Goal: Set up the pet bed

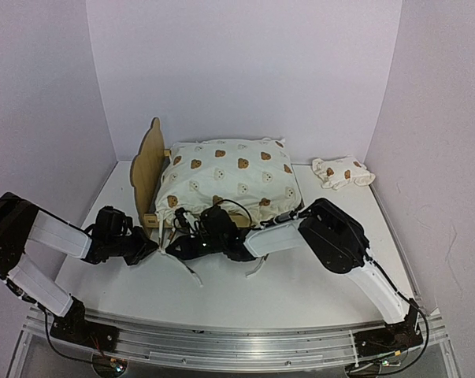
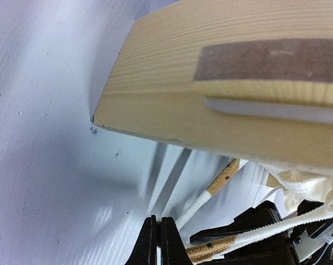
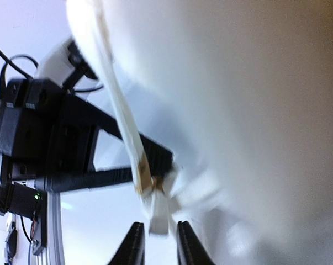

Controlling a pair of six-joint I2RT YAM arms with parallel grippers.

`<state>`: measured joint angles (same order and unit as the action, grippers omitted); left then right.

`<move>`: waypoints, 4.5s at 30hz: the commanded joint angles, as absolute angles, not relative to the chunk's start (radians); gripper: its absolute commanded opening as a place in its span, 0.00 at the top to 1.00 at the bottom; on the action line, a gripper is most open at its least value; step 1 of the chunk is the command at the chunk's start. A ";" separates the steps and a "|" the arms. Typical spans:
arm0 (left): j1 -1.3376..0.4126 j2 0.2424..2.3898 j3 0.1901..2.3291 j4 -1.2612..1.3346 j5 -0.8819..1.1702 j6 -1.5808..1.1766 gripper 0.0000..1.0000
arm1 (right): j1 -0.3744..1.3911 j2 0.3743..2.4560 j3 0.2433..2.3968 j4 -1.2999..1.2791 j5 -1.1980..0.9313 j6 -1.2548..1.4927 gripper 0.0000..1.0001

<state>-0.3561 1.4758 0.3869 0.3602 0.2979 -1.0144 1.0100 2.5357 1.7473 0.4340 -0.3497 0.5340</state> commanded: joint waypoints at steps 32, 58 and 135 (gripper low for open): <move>-0.304 1.322 0.640 -0.085 0.107 -0.430 1.00 | 1.021 2.169 1.697 -0.086 0.132 0.121 1.00; -0.046 1.429 0.721 -0.231 0.098 -0.225 1.00 | 0.878 2.038 1.780 -0.089 0.183 0.050 1.00; -0.588 1.670 1.242 -0.434 -0.118 0.690 1.00 | 0.755 1.982 1.682 -0.532 0.077 0.197 1.00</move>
